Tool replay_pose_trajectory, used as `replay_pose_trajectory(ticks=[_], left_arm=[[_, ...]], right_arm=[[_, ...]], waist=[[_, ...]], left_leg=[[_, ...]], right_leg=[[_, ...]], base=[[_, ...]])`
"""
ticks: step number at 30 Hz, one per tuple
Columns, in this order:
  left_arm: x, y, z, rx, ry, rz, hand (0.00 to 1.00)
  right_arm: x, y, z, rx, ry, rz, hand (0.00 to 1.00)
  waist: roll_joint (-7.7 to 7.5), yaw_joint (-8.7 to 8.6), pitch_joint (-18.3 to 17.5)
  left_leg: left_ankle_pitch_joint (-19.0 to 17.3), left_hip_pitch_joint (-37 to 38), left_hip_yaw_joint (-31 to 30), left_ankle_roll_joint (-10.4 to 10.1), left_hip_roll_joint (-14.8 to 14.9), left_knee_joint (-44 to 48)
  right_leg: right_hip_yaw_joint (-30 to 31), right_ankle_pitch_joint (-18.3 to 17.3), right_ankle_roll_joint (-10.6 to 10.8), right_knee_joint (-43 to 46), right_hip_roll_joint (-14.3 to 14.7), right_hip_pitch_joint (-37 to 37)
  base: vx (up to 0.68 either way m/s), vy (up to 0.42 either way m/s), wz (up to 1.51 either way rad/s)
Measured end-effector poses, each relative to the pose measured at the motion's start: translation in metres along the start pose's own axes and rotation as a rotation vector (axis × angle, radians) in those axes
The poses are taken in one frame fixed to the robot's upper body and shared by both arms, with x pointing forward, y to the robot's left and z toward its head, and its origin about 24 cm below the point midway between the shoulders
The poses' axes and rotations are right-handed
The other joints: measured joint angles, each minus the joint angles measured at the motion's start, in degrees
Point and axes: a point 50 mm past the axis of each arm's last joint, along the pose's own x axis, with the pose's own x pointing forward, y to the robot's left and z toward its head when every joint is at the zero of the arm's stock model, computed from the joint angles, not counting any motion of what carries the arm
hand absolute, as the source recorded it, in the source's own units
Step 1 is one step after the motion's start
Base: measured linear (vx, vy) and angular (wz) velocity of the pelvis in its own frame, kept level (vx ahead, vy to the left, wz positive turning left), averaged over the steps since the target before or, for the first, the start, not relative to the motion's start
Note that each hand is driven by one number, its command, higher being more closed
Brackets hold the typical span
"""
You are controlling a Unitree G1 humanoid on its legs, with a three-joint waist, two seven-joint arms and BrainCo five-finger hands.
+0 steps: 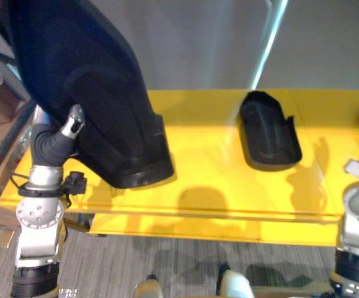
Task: Walk over and take plastic housings, then place them on the shelf
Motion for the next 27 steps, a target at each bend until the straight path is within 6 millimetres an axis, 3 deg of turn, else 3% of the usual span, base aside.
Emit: replay_pose_trajectory(ticks=[5,8,10,17,22,27], left_arm=[[0.022,0.018,-0.035,0.093,0.173,-0.090,1.00],[0.034,0.038,-0.076,0.149,0.390,-0.101,1.00],[0.038,0.045,-0.090,0.147,0.477,-0.098,1.00],[0.045,0.041,-0.123,0.060,0.715,-0.120,1.00],[0.029,0.043,-0.143,0.004,0.898,-0.097,1.00],[0.029,0.046,-0.147,-0.017,0.986,-0.083,1.00]], right_arm=[[-0.009,-0.022,-0.008,-0.087,0.039,0.003,0.00],[-0.009,-0.031,-0.009,-0.115,0.040,-0.011,0.00],[-0.007,-0.040,-0.010,-0.124,0.040,-0.044,0.00],[-0.001,-0.048,-0.016,-0.112,0.054,-0.045,0.00],[0.000,-0.049,-0.017,-0.095,0.060,0.011,0.00],[-0.003,-0.047,-0.020,-0.106,0.076,0.069,0.00]], waist=[[0.12,-3.26,0.1],[0.65,-5.65,0.4],[1.37,-6.87,1.0],[3.04,-11.74,2.1],[4.24,-13.12,5.1],[4.74,-14.44,7.3]], left_leg=[[0.0,4.6,4.1,0.0,-1.5,-2.5],[-0.1,5.7,7.0,0.1,-2.4,-3.2],[-0.6,6.1,9.0,0.4,-2.7,-3.2],[-1.7,6.7,12.3,0.7,-3.4,-2.3],[-2.2,6.7,14.7,0.8,-3.8,-2.2],[-2.2,6.8,15.4,0.8,-4.0,-2.2]], right_leg=[[3.4,0.4,0.7,-1.0,-0.2,1.6],[6.1,1.4,1.5,-2.4,-0.1,1.3],[8.0,2.1,1.8,-3.1,0.2,1.0],[11.7,3.3,2.7,-3.8,0.4,0.2],[14.4,3.8,3.0,-3.5,0.9,-1.5],[15.0,3.9,3.0,-3.5,1.0,-1.8]], base=[[0.03,0.065,-0.34],[-0.05,0.061,-0.34],[-0.06,0.051,-0.41],[-0.02,0.043,-0.26],[-0.01,0.026,-0.26],[0.01,0.013,-0.06]])
